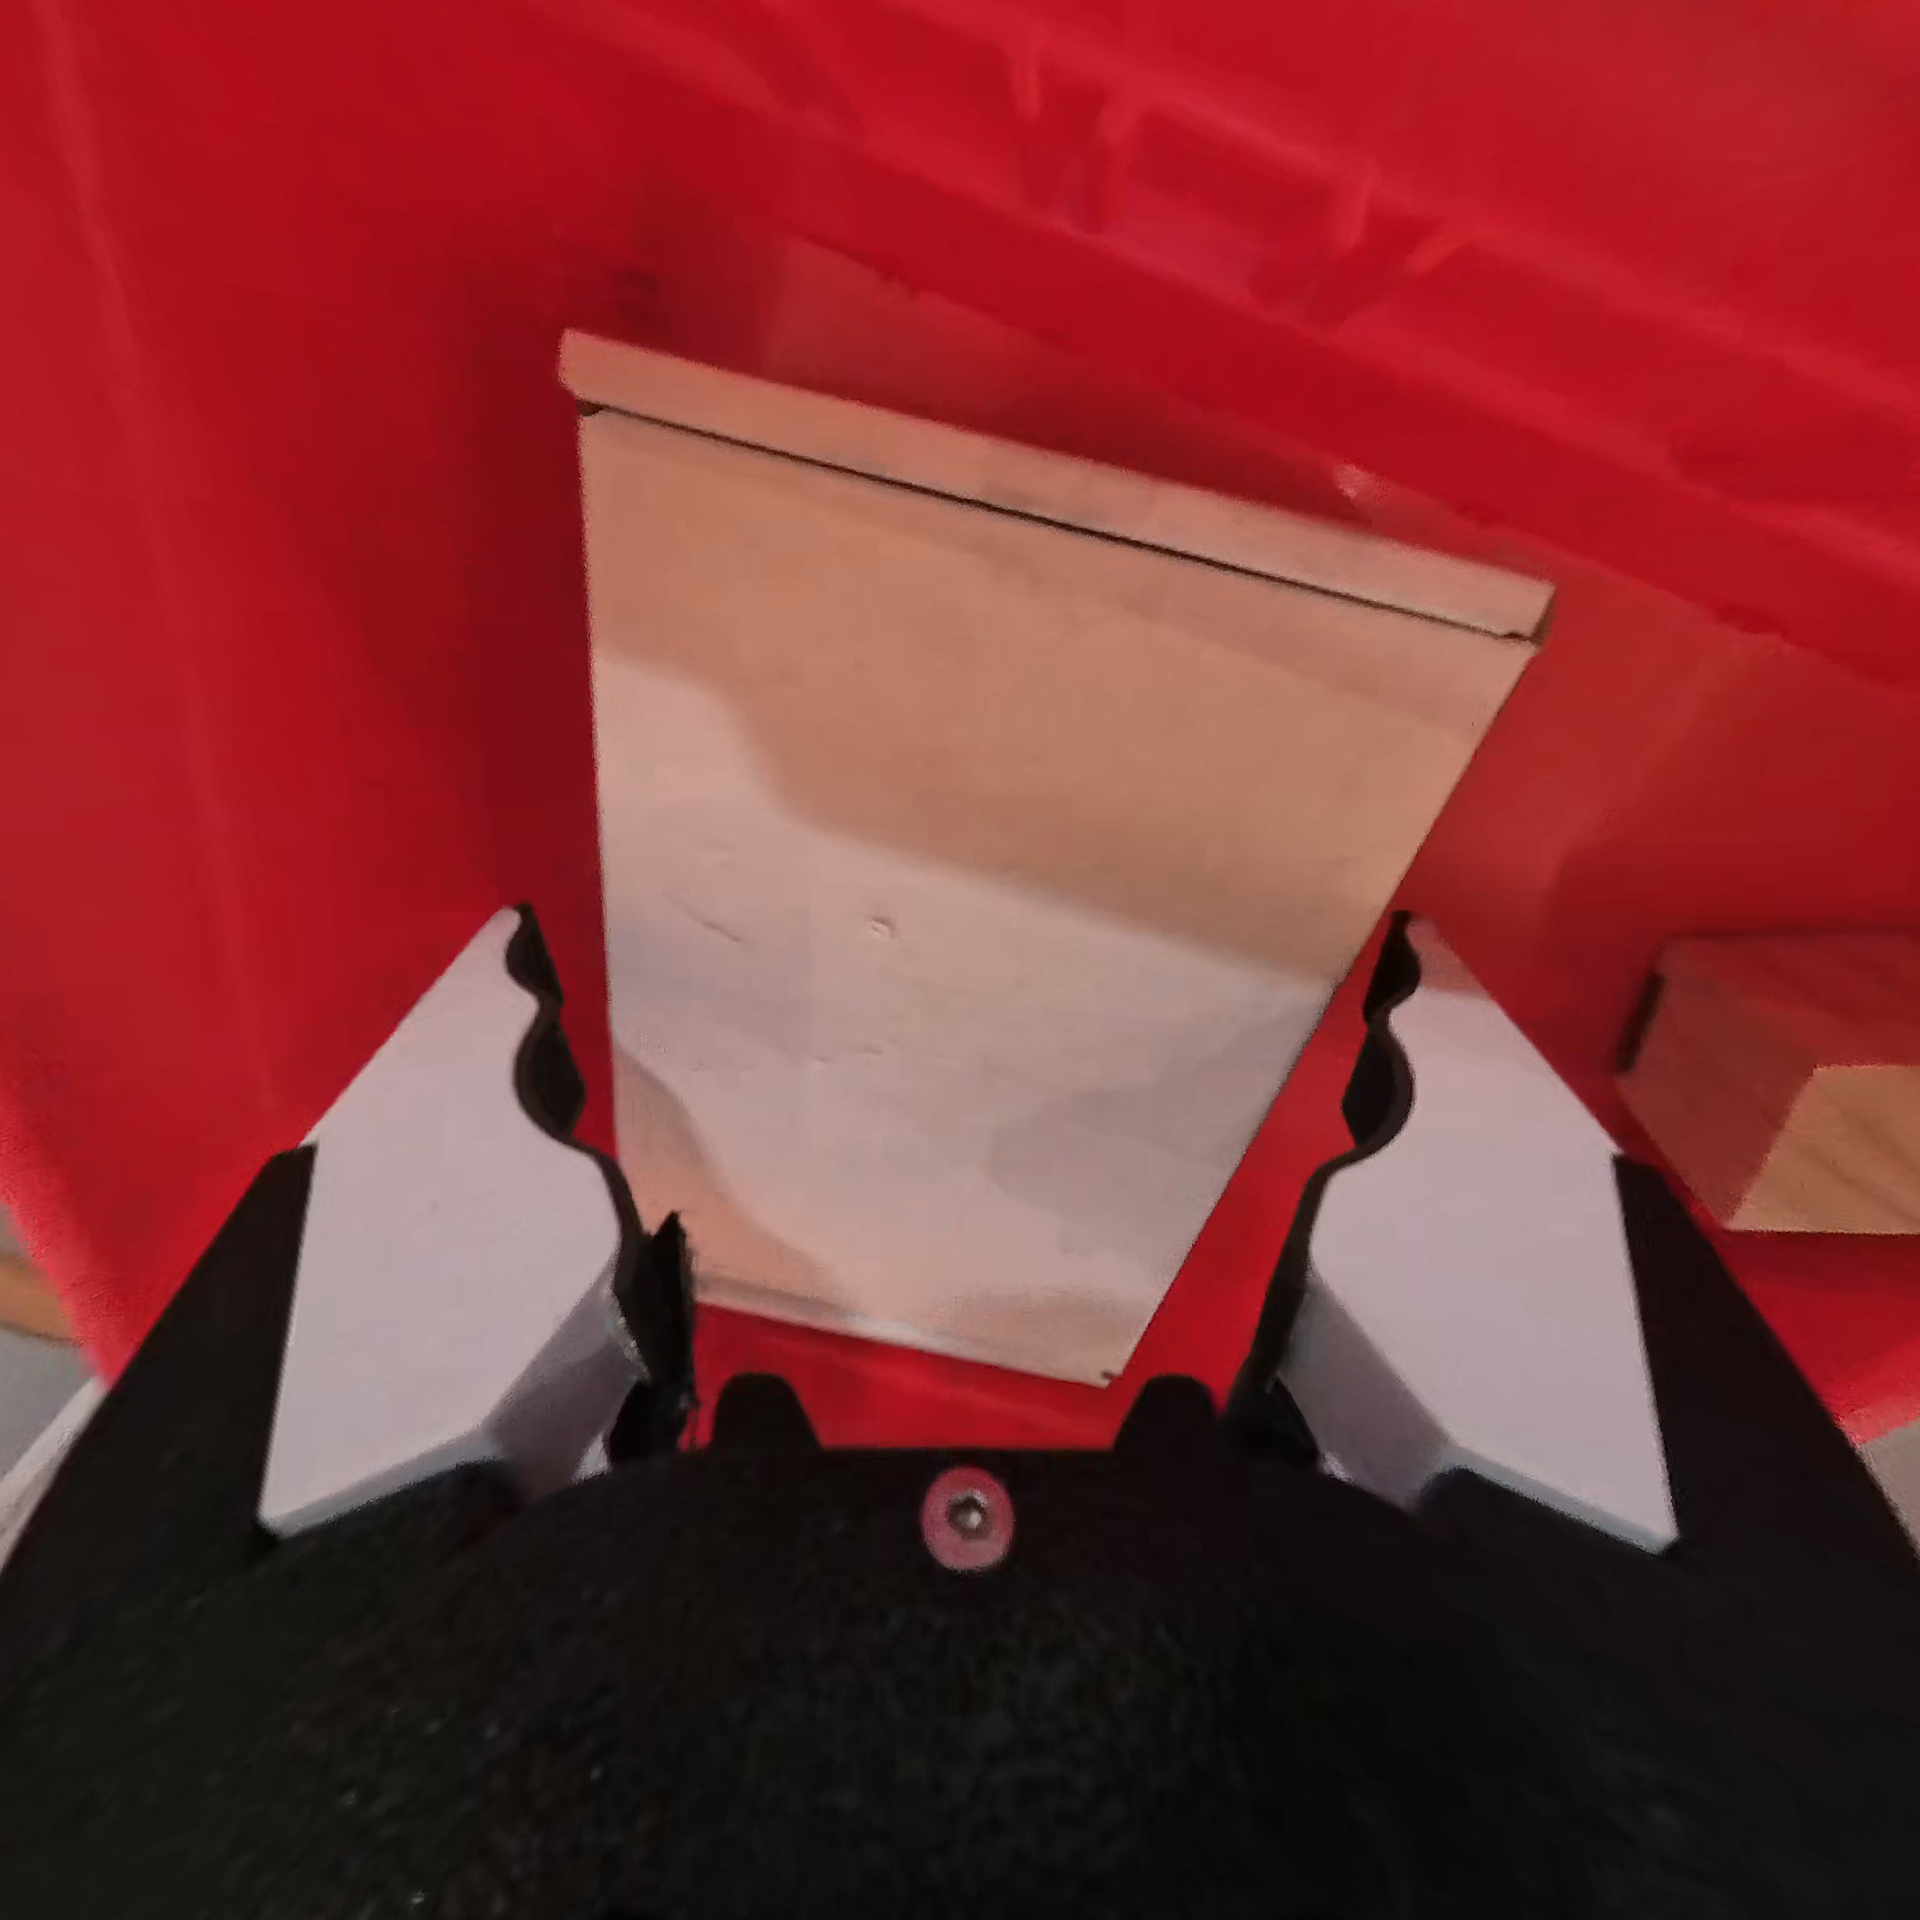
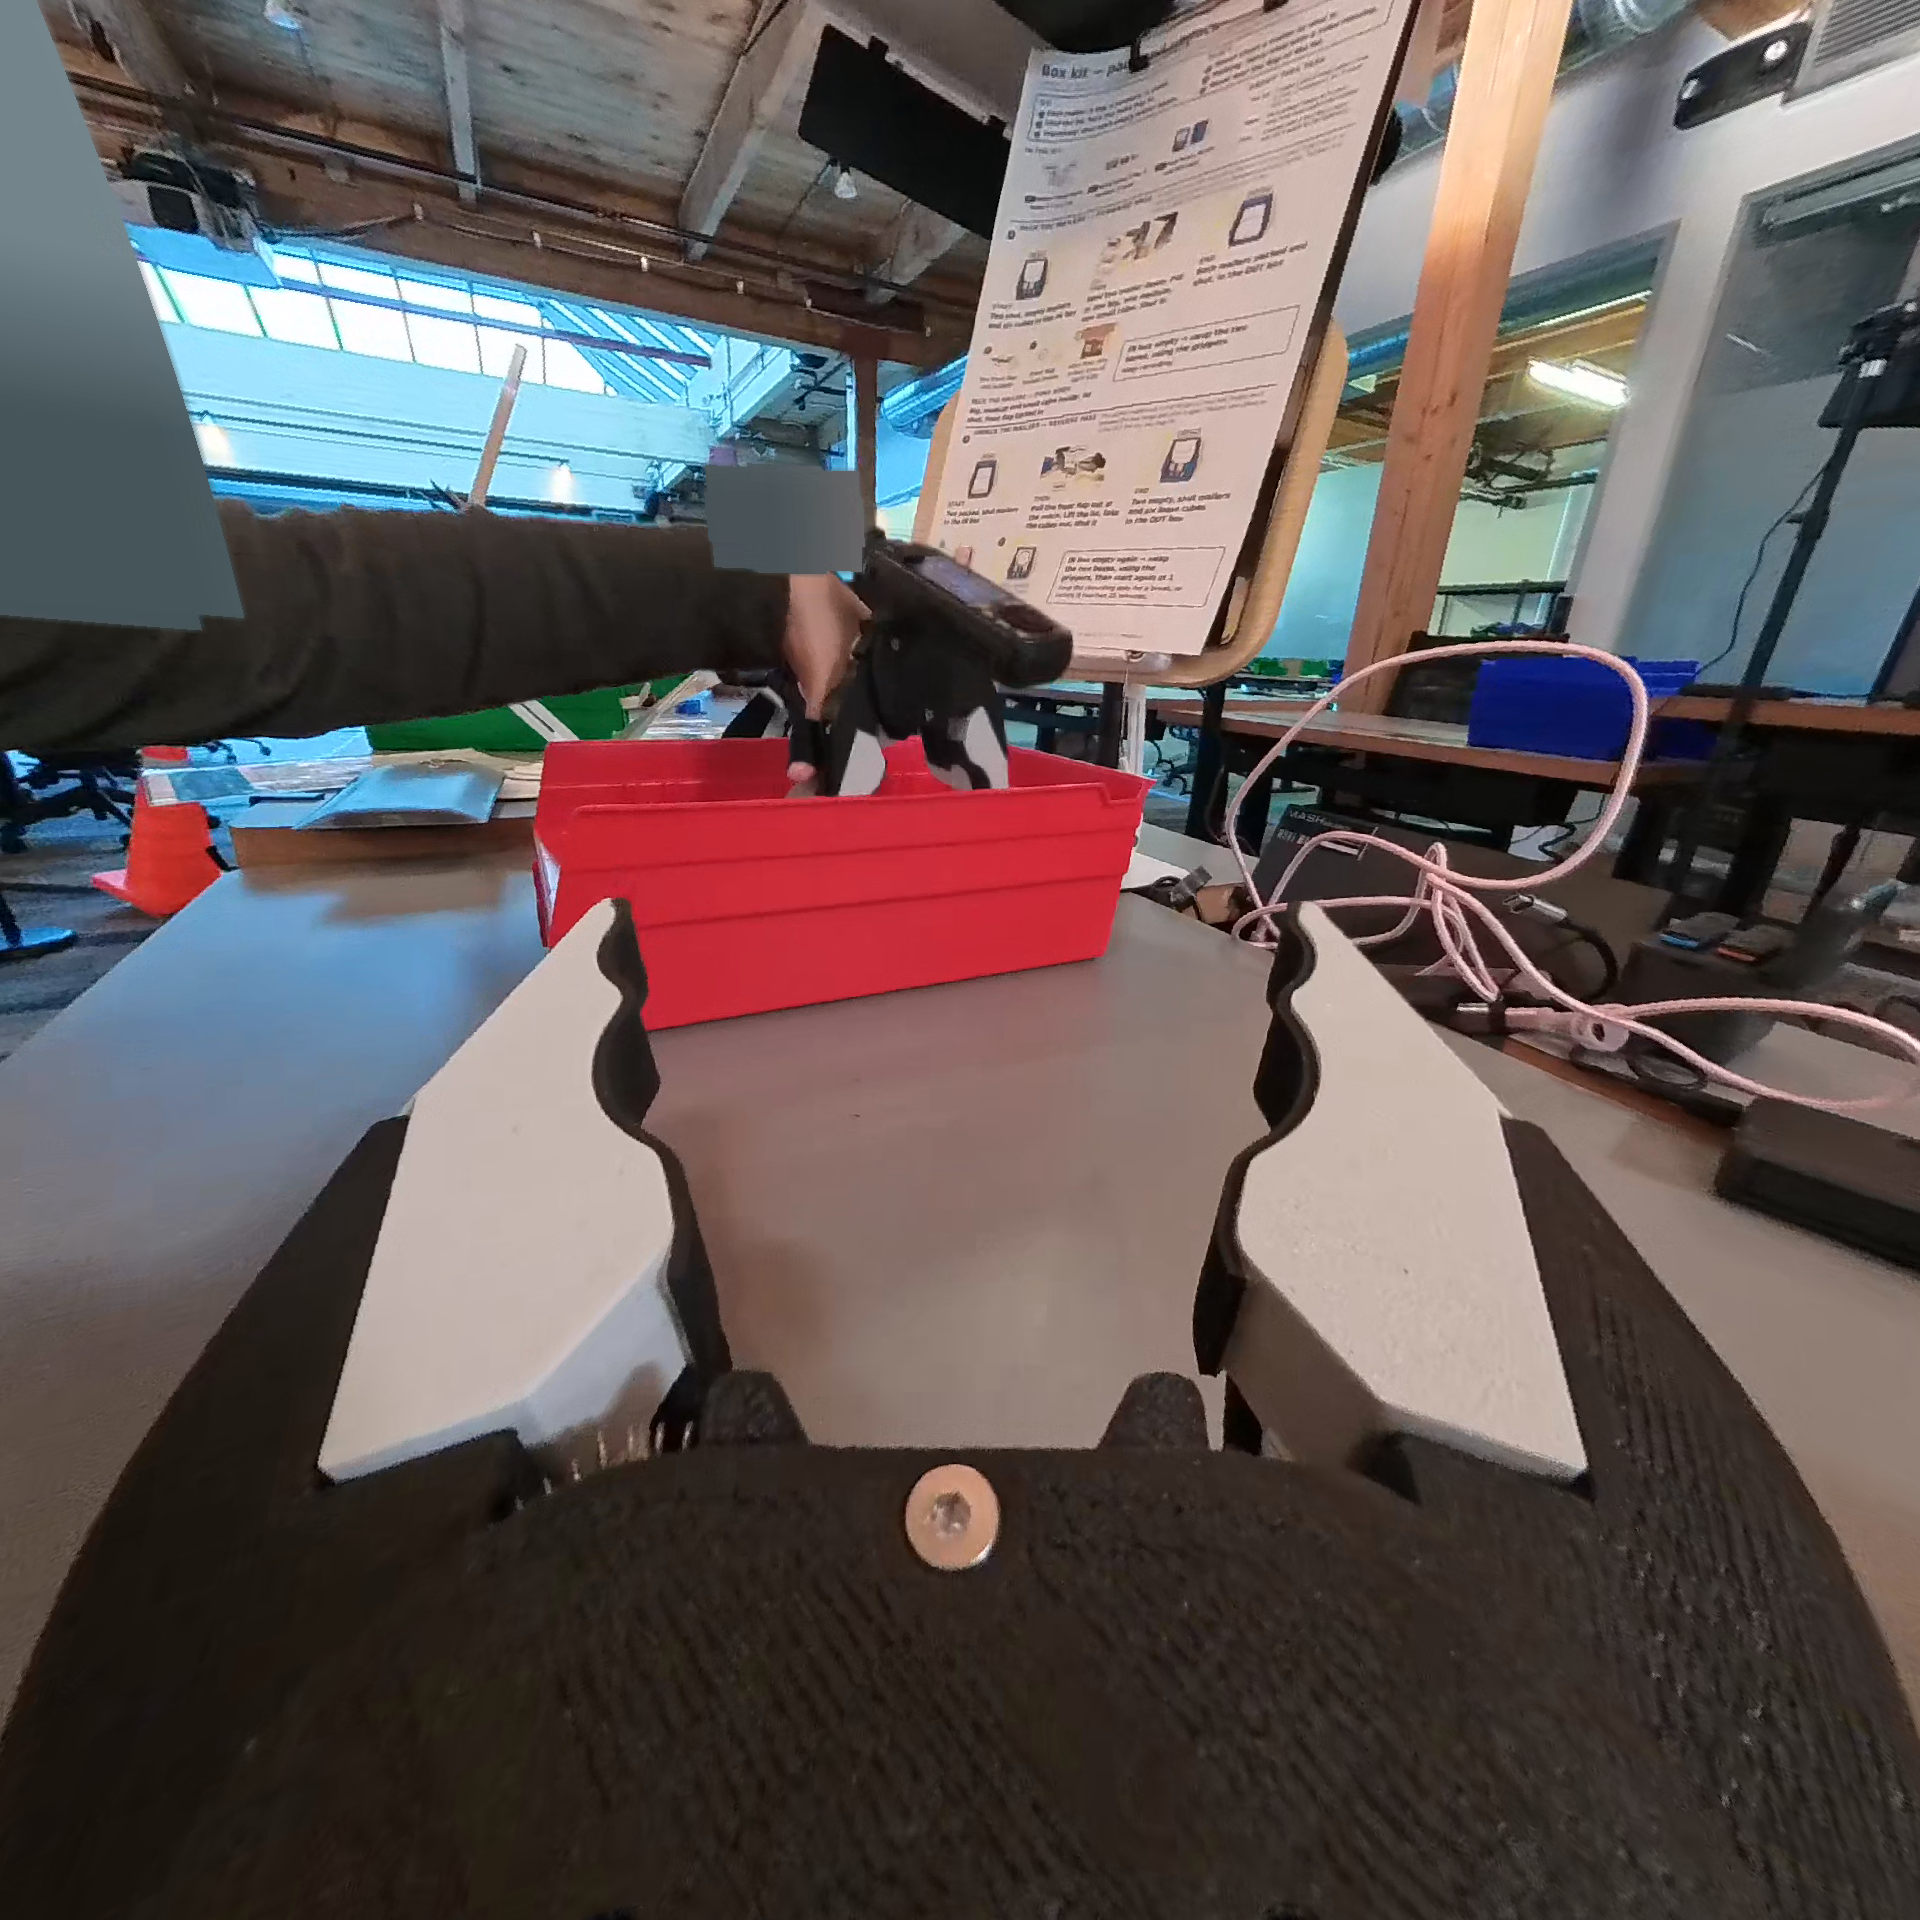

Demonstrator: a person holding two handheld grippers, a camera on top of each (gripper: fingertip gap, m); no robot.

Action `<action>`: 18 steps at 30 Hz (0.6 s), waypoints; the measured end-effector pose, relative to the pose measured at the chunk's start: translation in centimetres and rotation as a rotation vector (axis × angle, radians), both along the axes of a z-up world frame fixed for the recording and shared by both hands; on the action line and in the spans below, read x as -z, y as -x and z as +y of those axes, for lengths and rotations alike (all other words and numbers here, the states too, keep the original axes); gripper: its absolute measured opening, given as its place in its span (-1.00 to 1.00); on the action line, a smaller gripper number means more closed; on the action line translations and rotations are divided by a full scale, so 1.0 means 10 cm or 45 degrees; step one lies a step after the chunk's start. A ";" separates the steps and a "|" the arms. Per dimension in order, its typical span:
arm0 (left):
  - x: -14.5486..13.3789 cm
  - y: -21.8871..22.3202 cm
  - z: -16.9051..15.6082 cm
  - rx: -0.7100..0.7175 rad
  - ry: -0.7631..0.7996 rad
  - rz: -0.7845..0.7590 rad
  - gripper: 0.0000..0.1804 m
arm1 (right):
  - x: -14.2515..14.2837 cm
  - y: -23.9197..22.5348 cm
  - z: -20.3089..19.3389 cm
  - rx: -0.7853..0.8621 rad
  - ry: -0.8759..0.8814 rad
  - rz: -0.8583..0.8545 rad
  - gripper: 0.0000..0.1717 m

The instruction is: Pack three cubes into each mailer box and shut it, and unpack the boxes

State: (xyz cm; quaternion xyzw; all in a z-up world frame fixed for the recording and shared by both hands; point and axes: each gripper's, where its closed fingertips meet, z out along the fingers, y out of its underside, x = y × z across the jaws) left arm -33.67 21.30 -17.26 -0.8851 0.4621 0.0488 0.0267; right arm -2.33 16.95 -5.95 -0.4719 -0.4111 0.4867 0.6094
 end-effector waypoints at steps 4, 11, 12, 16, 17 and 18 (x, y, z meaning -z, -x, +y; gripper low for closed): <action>0.18 0.08 -0.04 0.065 0.048 0.091 0.69 | 0.00 0.00 0.00 -0.010 0.013 0.002 0.37; 0.12 0.10 -0.11 0.080 0.090 0.097 0.63 | 0.01 0.01 -0.03 -0.021 -0.010 -0.011 0.33; 0.09 0.09 -0.13 0.072 0.078 0.087 0.61 | 0.01 0.01 -0.04 -0.022 -0.015 -0.013 0.32; -0.20 0.10 -0.19 0.056 -0.018 0.094 0.61 | 0.01 0.02 -0.07 -0.024 -0.038 -0.024 0.30; -0.32 0.10 -0.21 0.047 -0.050 0.100 0.61 | 0.02 0.03 -0.07 -0.023 -0.044 -0.027 0.30; -0.47 0.11 -0.22 0.035 -0.086 0.108 0.61 | 0.02 0.03 -0.08 -0.021 -0.052 -0.031 0.30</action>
